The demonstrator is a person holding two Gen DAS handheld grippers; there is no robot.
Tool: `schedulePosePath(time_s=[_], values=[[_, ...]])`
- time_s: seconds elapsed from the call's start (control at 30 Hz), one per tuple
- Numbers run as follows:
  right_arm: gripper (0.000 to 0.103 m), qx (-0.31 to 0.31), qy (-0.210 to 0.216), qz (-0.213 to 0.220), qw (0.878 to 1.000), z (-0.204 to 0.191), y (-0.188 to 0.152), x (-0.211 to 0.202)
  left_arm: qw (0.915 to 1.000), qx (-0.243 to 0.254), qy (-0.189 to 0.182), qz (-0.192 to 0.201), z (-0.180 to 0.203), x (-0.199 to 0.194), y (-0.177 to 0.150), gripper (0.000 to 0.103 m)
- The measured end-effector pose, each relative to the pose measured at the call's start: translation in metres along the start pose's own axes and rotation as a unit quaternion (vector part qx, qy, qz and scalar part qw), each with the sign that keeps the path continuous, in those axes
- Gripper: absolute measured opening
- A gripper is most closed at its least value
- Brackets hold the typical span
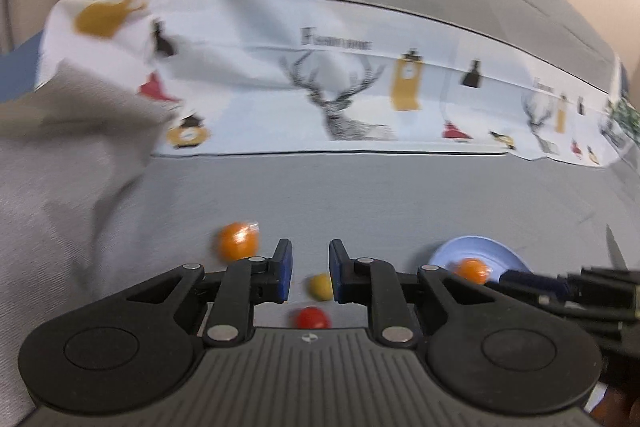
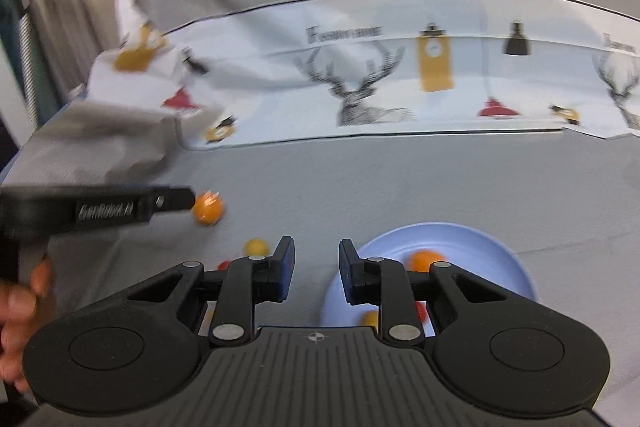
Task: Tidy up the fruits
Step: 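Move both open tools back from the plate toward the fruit pile, then grasp a red cherry tomato with the left tool while the right tool grasps a yellow fruit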
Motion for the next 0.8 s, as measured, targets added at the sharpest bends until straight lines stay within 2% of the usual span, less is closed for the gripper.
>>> schedulePosePath(time_s=[0.17, 0.33, 0.43, 0.47, 0.8], values=[[0.026, -0.020, 0.036, -0.028, 0.999, -0.032, -0.006, 0.019, 0.9998, -0.003, 0.017, -0.013, -0.012, 0.002, -0.004, 0.022], [0.028, -0.045, 0.043, -0.055, 0.997, -0.061, -0.013, 0.042, 0.9997, -0.010, 0.018, -0.016, -0.017, 0.002, -0.007, 0.022], [0.047, -0.054, 0.042, -0.068, 0.995, -0.070, -0.017, 0.054, 0.9995, -0.012, 0.022, -0.018, -0.020, 0.002, -0.008, 0.022], [0.050, -0.058, 0.042, -0.074, 0.995, -0.074, -0.019, 0.058, 0.9995, -0.015, 0.022, -0.018, -0.022, 0.002, -0.008, 0.022], [0.049, -0.106, 0.028, -0.123, 0.986, -0.095, -0.043, 0.086, 0.9992, -0.025, 0.023, -0.021, -0.034, -0.001, -0.011, 0.022]])
Point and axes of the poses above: each gripper's, at about its wrist camera, not at the fingertips, and x roughly the way its jaws point, z to its right, y to its top, the point moved 7 cm from there along x, roughly the way its jaws point
